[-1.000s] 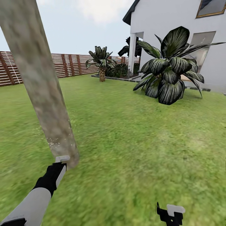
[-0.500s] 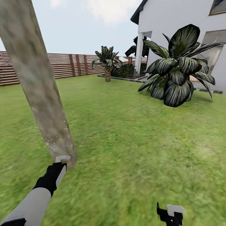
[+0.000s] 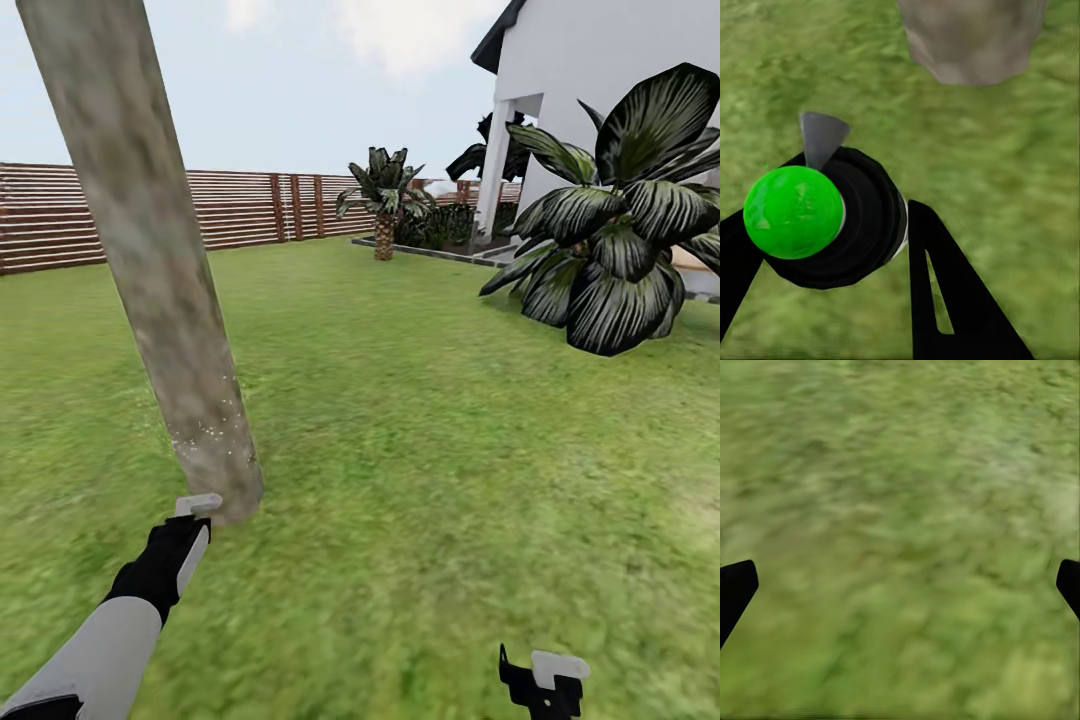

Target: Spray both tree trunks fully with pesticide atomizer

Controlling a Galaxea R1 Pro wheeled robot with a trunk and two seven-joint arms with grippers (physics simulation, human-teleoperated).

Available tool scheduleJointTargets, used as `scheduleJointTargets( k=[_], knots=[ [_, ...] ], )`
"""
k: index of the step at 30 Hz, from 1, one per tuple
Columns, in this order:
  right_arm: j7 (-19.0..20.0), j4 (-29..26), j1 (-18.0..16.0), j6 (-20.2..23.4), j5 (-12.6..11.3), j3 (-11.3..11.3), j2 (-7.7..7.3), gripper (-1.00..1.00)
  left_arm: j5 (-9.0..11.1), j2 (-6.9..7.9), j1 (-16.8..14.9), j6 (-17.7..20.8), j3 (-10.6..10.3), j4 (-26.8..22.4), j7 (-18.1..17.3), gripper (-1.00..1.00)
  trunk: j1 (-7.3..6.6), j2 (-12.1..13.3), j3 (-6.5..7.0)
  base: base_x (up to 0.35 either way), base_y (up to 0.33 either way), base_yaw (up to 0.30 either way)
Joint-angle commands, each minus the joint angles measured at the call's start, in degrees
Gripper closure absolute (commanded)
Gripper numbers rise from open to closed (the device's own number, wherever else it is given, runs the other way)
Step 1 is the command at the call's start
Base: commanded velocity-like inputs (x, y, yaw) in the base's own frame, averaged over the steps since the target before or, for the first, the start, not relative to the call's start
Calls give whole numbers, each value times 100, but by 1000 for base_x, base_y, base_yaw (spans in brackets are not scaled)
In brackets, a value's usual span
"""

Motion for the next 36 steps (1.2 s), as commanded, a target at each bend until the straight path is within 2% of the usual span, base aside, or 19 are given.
scheduleJointTargets(
  k=[1,5,7,9,11,12,13,14,15,16,17,21,29,36],
  knots=[
    [-30,5,-3,-11,59,-32,0,-100,-12,23,-20,36,-10,-92,-45,100,-3,-3,-5,-72,-64,83],
    [-30,5,-3,-11,54,-32,0,-100,-36,52,-56,95,-43,-388,-96,100,-3,-3,-5,-21,-19,24],
    [-30,5,-3,-11,54,-32,0,-100,-59,42,-95,134,-70,-463,-289,100,-3,-3,-5,-2,-2,2],
    [-30,5,-3,-11,54,-32,0,-100,-108,41,-298,270,-268,-525,-568,100,-3,-3,-5,0,0,0],
    [-30,5,-3,-13,57,-32,0,-100,-150,96,-595,585,-455,-553,-695,100,-3,-3,-5,0,0,0],
    [-30,5,-3,-13,55,-32,0,-100,-141,207,-658,649,-479,-557,-716,100,-3,-3,-5,0,0,0],
    [-30,5,-3,-12,55,-32,0,-100,-116,408,-699,683,-483,-559,-758,100,-3,-3,-5,0,0,0],
    [-30,5,-3,-12,54,-32,0,-100,-108,544,-715,699,-482,-559,-840,100,-3,-3,-5,0,0,0],
    [-30,5,-3,-11,58,-32,0,-100,-118,880,-757,717,-494,-560,-1364,100,-3,-3,-5,0,0,0],
    [-30,5,-3,-13,58,-32,0,-100,-166,1179,-784,715,-523,-564,-2182,100,-3,-3,-5,0,0,0],
    [-30,5,-3,-12,60,-32,0,-100,-194,1205,-769,714,-531,-562,-2263,100,-3,-3,-5,0,0,0],
    [-30,5,-3,-11,57,-32,0,-100,-588,1215,-738,718,-526,-558,-2394,100,-3,-3,-5,125,65,0],
    [-30,5,-3,-17,53,-32,-9,-100,-637,1232,-731,718,-529,-509,-2401,100,-3,-3,-5,224,255,0],
    [-30,5,-3,-13,53,-32,-9,-100,-654,1249,-717,710,-525,-473,-2395,100,-3,-3,-5,-19,304,0]
  ],
)
